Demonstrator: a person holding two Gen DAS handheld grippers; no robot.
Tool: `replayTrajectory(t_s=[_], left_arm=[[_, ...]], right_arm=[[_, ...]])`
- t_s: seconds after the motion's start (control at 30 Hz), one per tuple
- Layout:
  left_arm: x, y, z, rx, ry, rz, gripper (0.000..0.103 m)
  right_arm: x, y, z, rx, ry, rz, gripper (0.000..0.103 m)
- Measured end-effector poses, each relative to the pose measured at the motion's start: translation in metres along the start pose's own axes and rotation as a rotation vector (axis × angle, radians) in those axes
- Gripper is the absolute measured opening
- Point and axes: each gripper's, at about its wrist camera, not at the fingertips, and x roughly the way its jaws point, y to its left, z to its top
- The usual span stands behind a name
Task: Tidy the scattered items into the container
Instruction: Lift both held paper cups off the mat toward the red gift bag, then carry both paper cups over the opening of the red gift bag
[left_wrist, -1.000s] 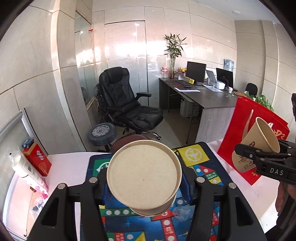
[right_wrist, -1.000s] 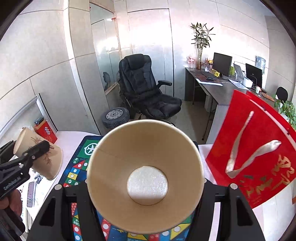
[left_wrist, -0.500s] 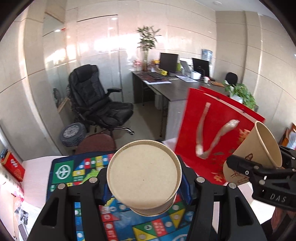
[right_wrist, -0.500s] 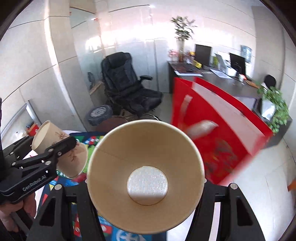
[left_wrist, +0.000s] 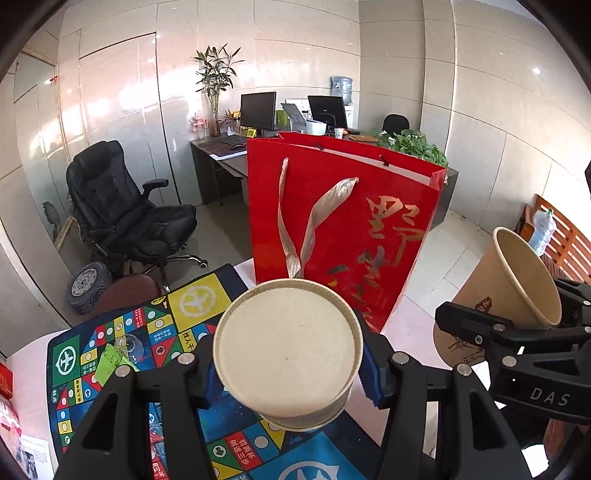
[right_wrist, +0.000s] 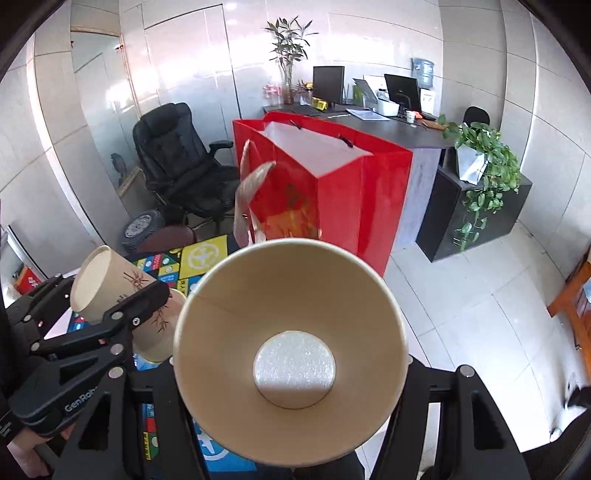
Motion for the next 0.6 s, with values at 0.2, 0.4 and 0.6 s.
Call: replayTrajectory(t_s=[0.2,0.4,0.6], left_arm=[[0.002,0.009,-0.015,-0.010,0.027,0.013,0.062],[0.004,0.011,-0.019,-0.007,0.037,0.038,0.062],[0.016,0.008,-0.013,0.001,0.028,0.090,0.062]], right_arm=[[0.014,0.014,-0.005,0.000,0.005,-0.014,0.067],[0.026,0.021,0.000,-0.004,0.003,-0.009,0.067],[0.034,0.015,0.006,-0.022,0.000,0.005,0.067]])
